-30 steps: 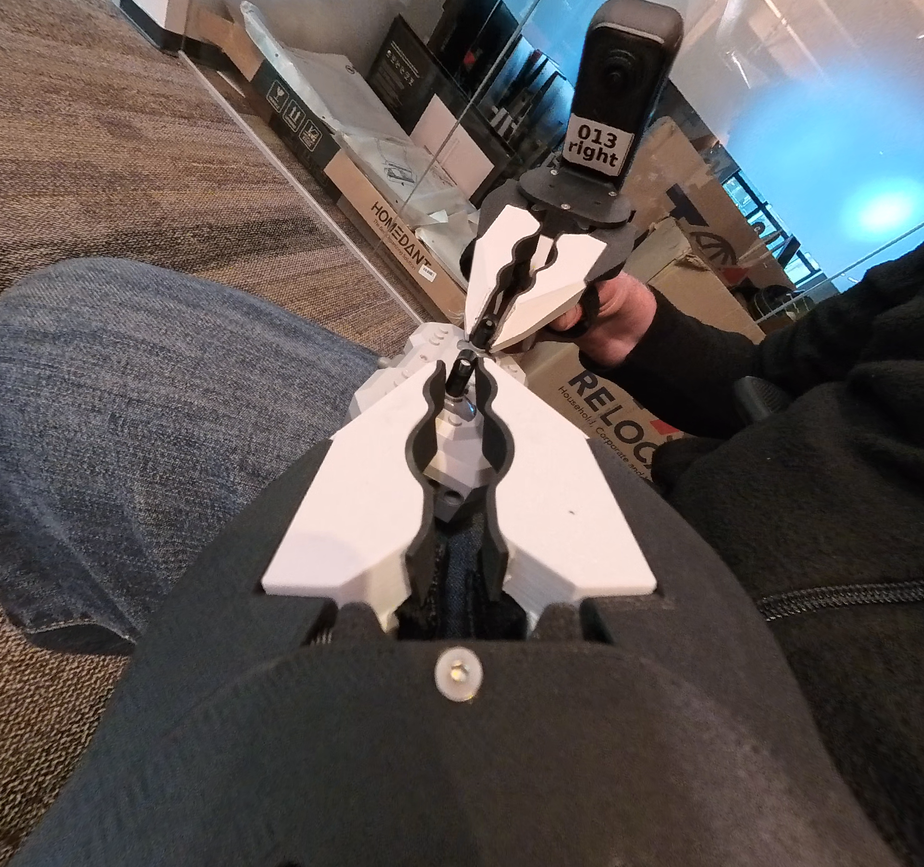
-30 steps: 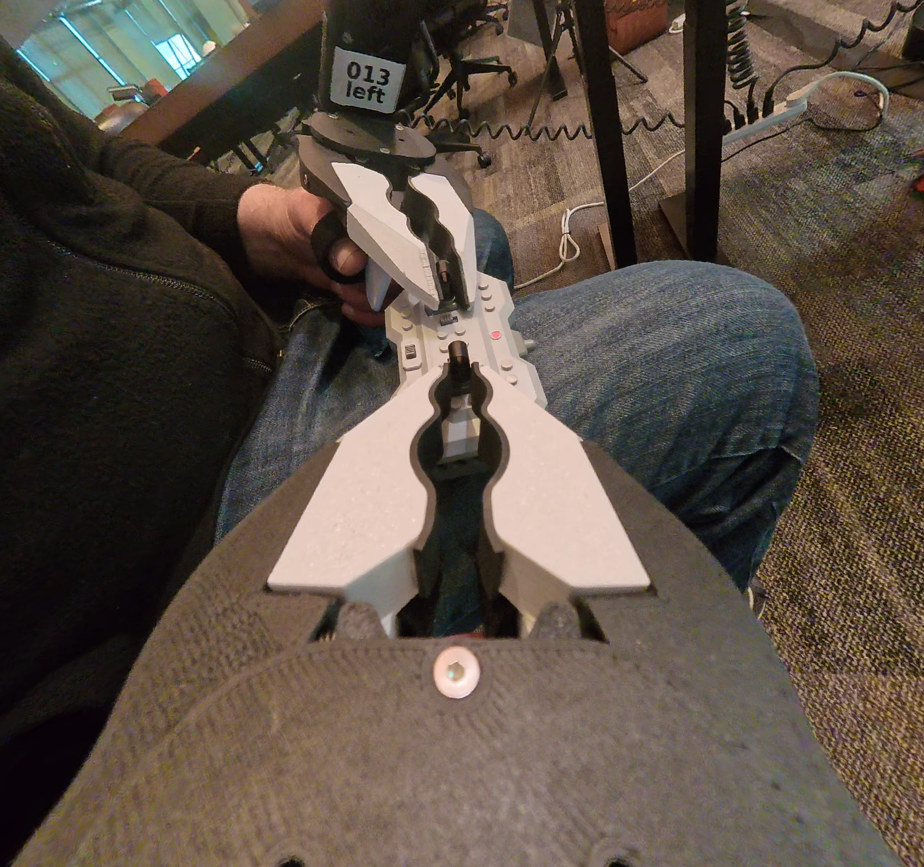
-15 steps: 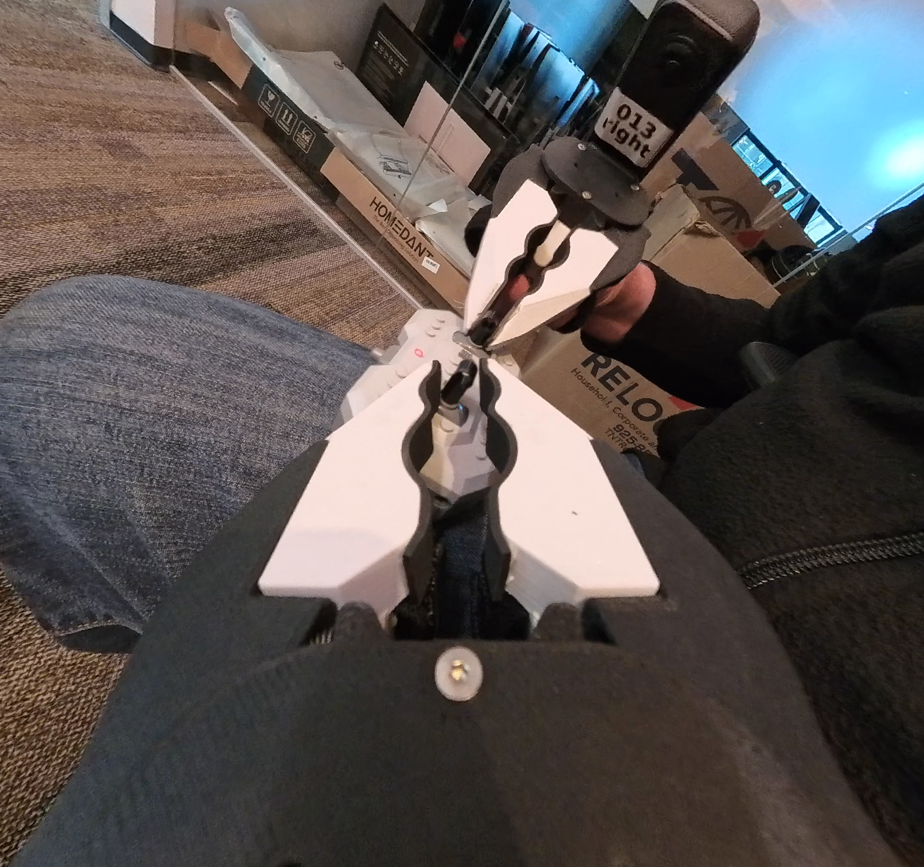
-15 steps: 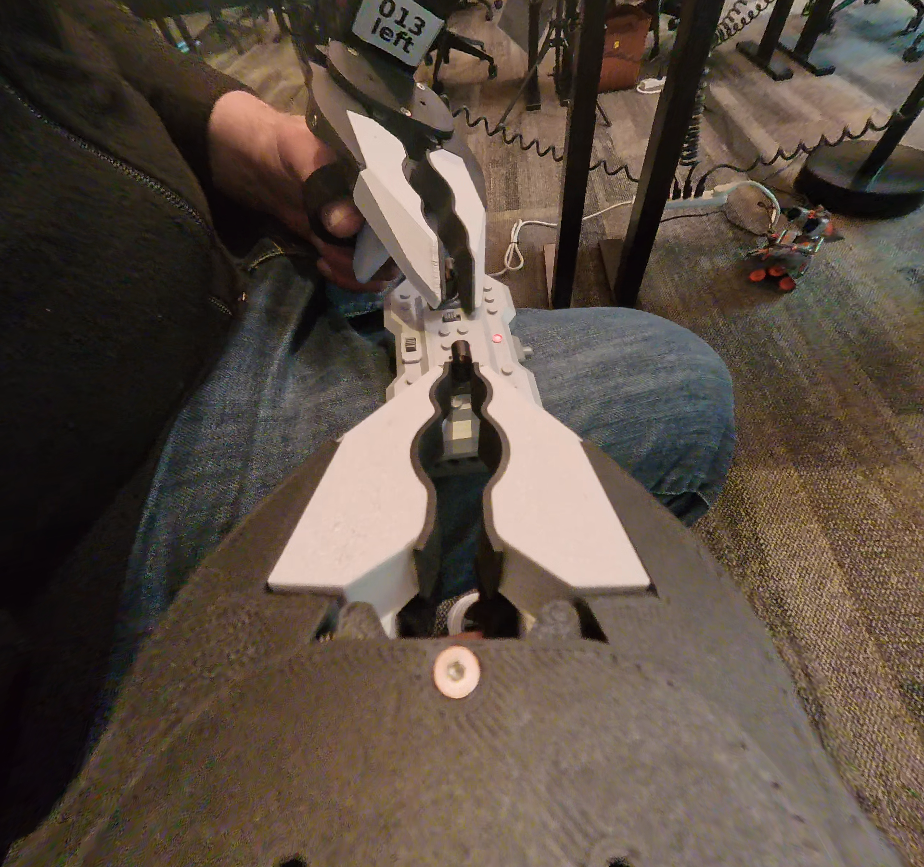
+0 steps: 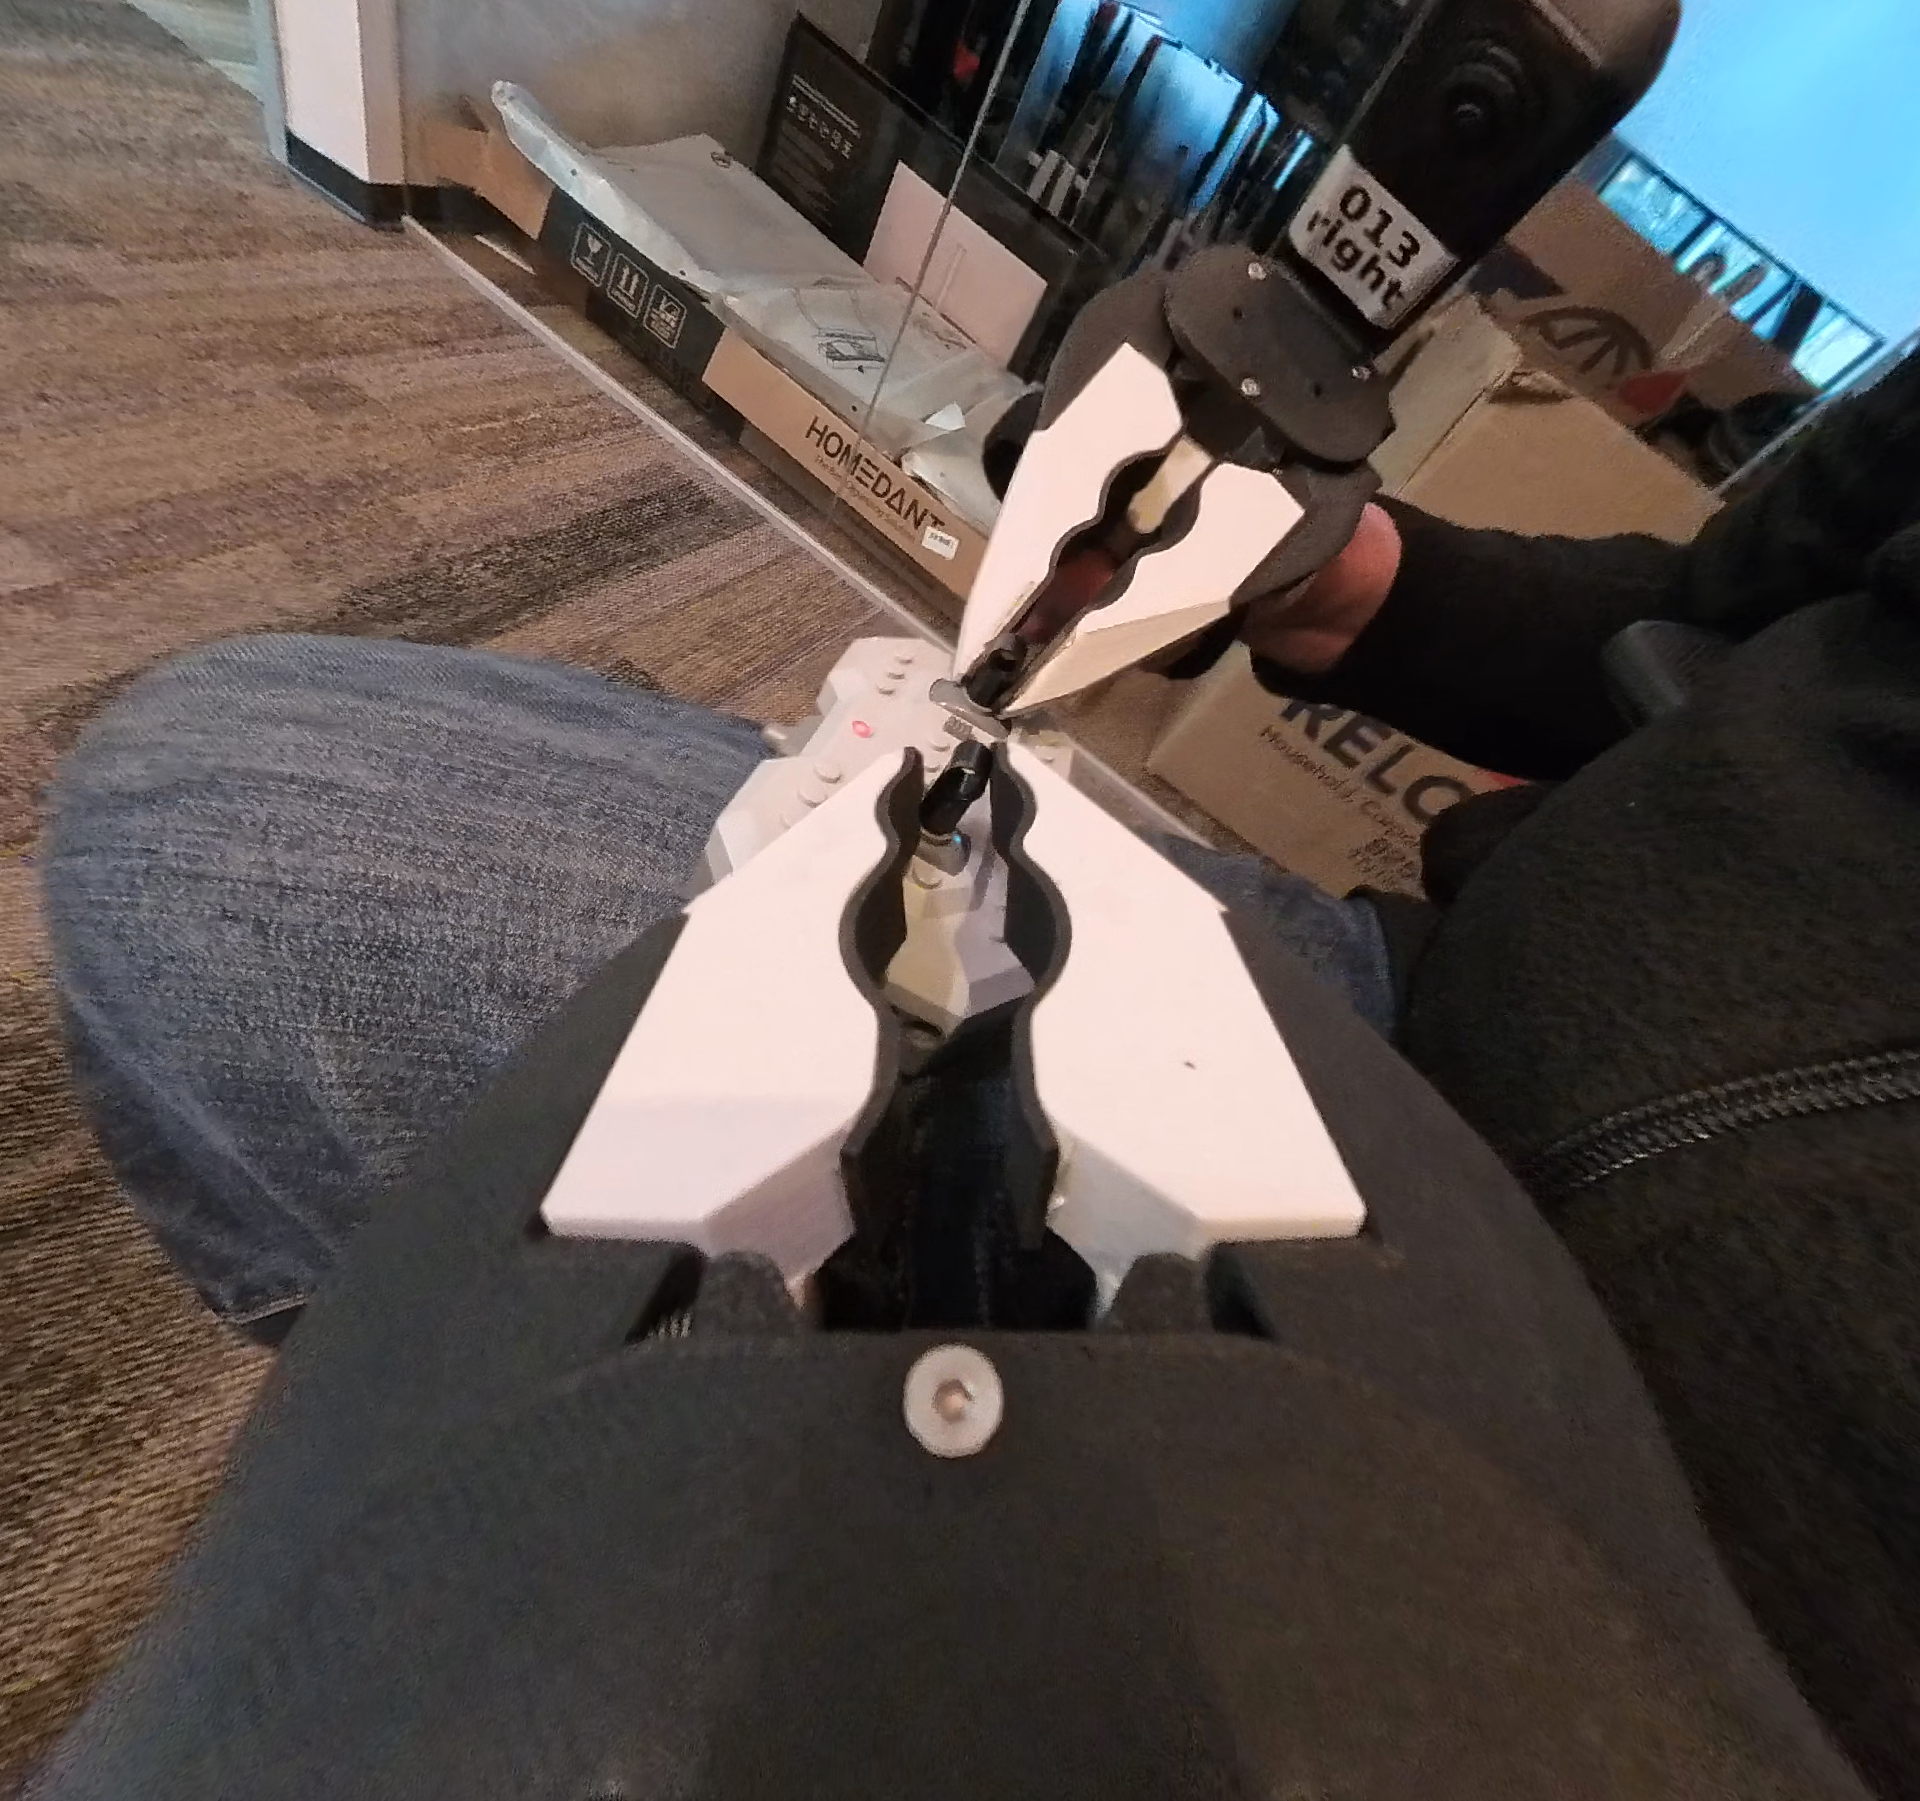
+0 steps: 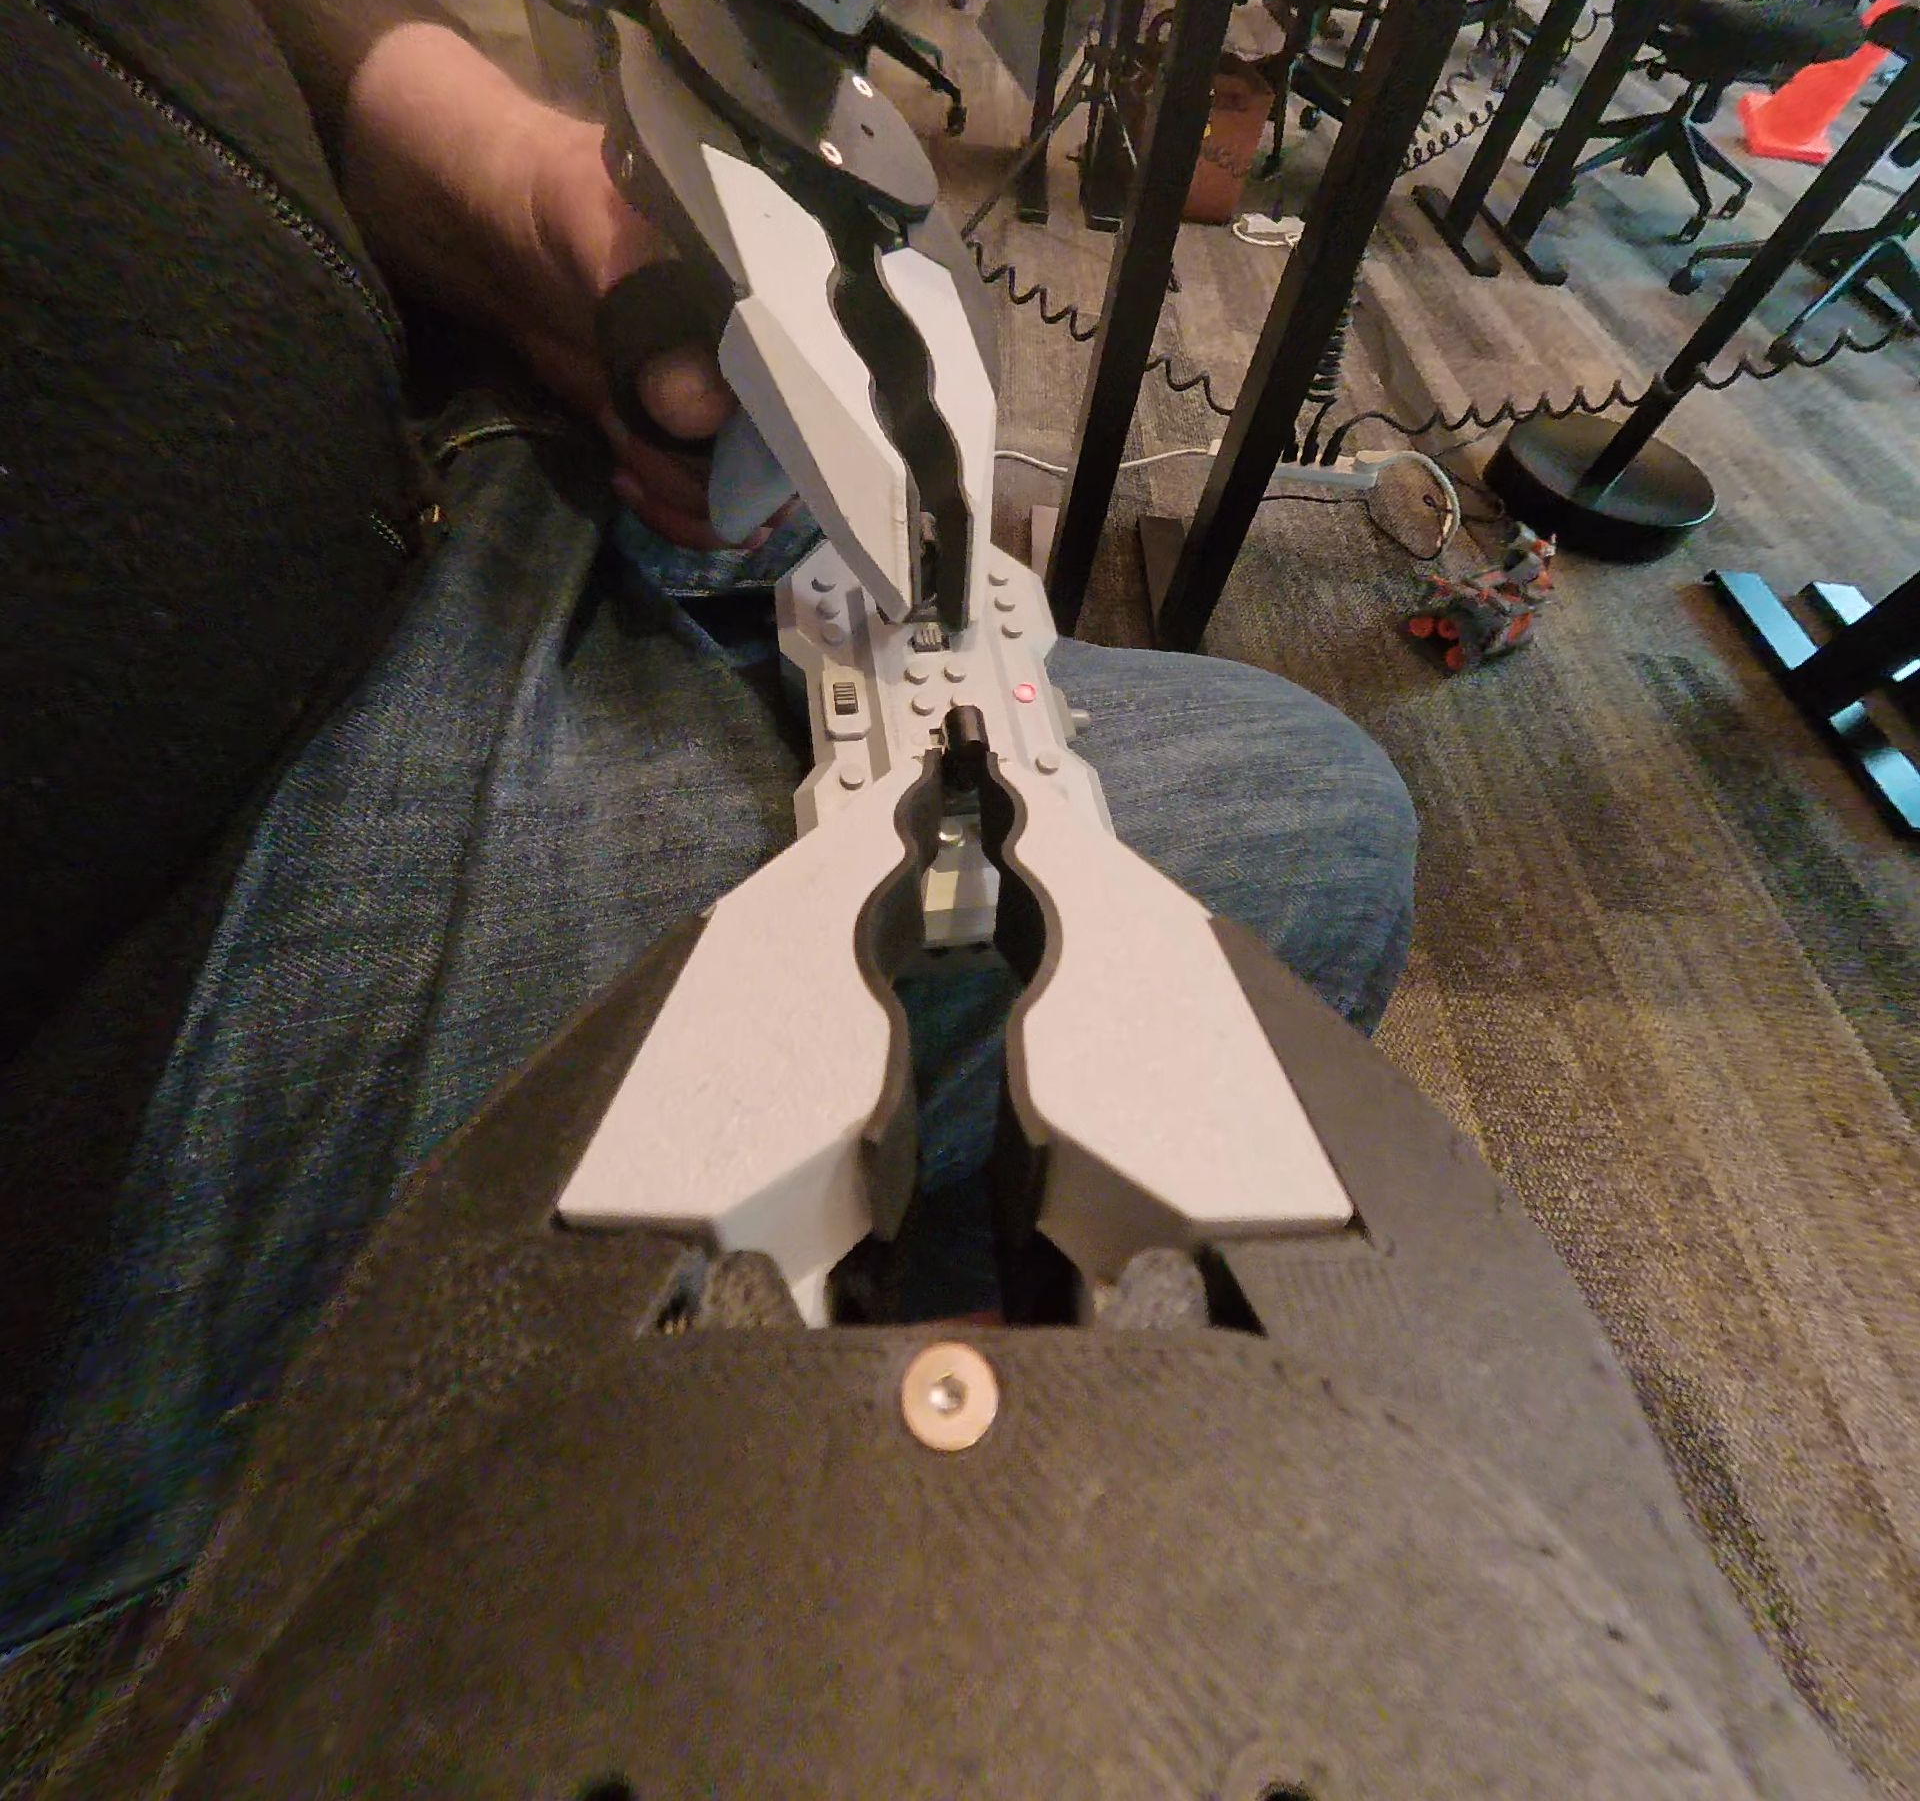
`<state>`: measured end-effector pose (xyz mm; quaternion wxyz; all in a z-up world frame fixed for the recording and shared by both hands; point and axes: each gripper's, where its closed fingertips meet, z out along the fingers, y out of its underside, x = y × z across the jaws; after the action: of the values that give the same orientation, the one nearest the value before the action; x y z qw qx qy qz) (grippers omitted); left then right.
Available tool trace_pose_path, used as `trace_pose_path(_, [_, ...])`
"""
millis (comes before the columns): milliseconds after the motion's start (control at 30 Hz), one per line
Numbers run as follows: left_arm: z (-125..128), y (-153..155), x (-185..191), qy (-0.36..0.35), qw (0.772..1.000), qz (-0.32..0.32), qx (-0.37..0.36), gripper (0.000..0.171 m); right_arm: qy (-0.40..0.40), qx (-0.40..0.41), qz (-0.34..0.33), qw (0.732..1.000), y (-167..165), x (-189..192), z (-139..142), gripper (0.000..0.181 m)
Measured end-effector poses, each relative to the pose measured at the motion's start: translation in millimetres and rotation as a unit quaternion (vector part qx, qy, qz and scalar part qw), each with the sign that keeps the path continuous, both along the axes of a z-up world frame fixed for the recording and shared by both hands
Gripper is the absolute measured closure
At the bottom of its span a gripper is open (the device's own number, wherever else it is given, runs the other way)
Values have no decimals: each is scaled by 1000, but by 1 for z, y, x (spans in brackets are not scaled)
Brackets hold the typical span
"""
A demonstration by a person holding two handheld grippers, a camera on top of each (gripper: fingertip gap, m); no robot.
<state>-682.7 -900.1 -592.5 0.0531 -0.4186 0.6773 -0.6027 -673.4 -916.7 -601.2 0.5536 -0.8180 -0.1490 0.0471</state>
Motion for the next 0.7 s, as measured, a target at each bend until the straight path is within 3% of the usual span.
trace_pose_path(233, [-2, -1, -5, -49, 997, -12, 65, 162, 1, -1, 2, 1000, 1, -2, 1, 176])
trace_pose_path(700, [-2, -1, -5, -51, 996, -9, 72, 162, 1, -3, 2, 1000, 1, -2, 1, 176])
